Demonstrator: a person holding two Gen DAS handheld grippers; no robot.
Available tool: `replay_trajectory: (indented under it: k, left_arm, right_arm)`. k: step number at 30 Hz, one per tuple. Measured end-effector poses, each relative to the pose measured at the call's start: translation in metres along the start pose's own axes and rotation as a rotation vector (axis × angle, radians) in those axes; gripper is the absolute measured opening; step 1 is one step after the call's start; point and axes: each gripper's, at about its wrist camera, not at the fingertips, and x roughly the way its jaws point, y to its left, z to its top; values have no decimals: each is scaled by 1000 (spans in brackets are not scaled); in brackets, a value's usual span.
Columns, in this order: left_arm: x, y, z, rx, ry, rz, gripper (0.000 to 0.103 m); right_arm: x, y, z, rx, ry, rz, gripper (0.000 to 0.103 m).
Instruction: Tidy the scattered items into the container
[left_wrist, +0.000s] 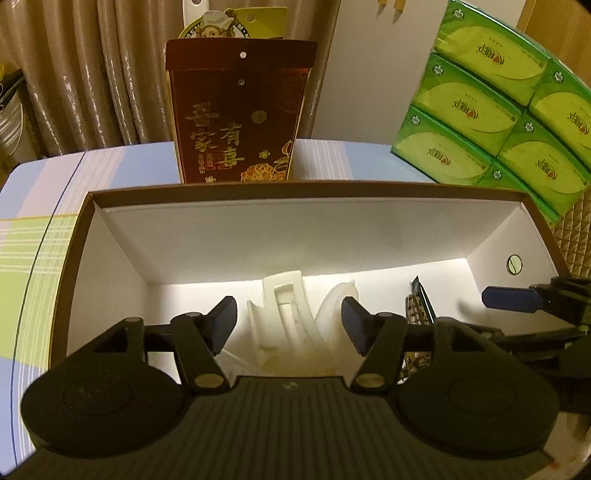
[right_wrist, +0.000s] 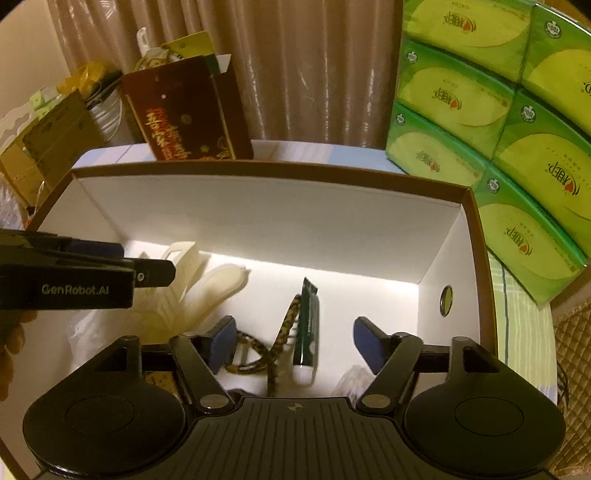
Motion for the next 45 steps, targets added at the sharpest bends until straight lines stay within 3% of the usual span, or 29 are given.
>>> replay_trajectory:
  k: [9, 15, 23, 30, 38, 45]
  left_arm:
    - [-9, -2, -7, 8, 24, 17, 74]
    - [-27, -3, -9, -14, 20, 32, 78]
    - [-59, -3, -17, -41, 9, 40, 82]
    - [-92, -6, -28, -42, -30, 47, 83]
    - [-139, -15, -49, 29, -126, 116, 90]
    - [-177, -25, -71, 65, -182, 131, 94]
  right_arm:
    - [-17, 5, -4, -7, -23, 20, 79]
    - [-32, 14, -13, -31, -29, 21, 92]
    - [-55, 15, -27, -4, -52, 28, 95]
    - [-79, 17, -41, -8, -83, -8, 101]
    - [-108, 18, -56, 40, -105, -36, 101]
    - [-135, 23, -70, 66, -134, -25, 101]
